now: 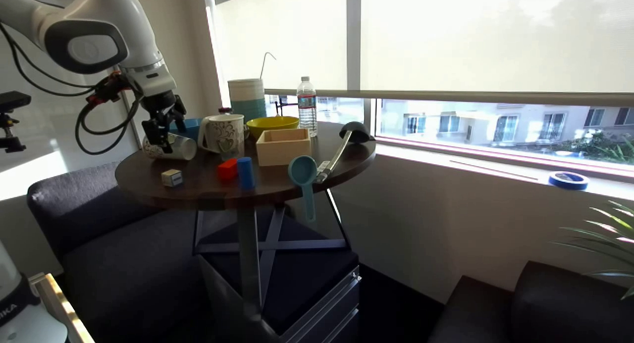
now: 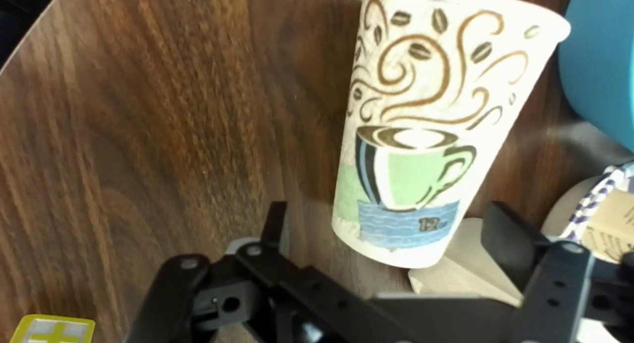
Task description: Put the paper cup lying on the table upside down and pick up the other paper cup and put it on top of the paper cup
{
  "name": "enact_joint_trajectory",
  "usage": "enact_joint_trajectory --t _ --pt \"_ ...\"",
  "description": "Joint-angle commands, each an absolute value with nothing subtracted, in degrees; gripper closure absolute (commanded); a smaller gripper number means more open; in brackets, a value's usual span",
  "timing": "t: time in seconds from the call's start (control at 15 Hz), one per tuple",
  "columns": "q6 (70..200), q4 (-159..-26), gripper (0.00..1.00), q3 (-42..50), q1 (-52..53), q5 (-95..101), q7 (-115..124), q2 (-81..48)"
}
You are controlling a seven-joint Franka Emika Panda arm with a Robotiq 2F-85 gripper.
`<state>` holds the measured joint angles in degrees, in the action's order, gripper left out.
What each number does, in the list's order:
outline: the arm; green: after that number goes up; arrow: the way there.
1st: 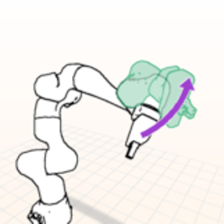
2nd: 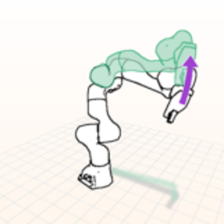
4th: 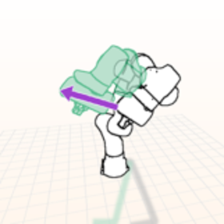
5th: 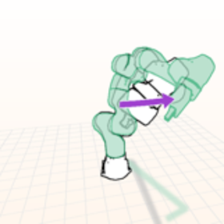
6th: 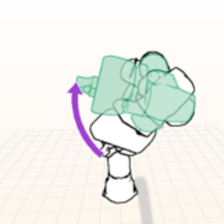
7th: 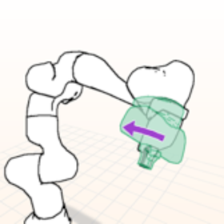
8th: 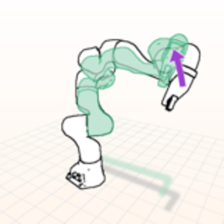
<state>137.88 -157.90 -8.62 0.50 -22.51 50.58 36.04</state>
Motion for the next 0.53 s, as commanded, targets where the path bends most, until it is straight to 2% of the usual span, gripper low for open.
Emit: enact_joint_trajectory --t 0.0,0.47 --pt "139.7 -157.9 0.00 -9.9 -1.1 -21.6 54.5 33.4" --pt "140.1 -157.9 0.00 -9.1 -0.3 -22.3 55.5 31.2"
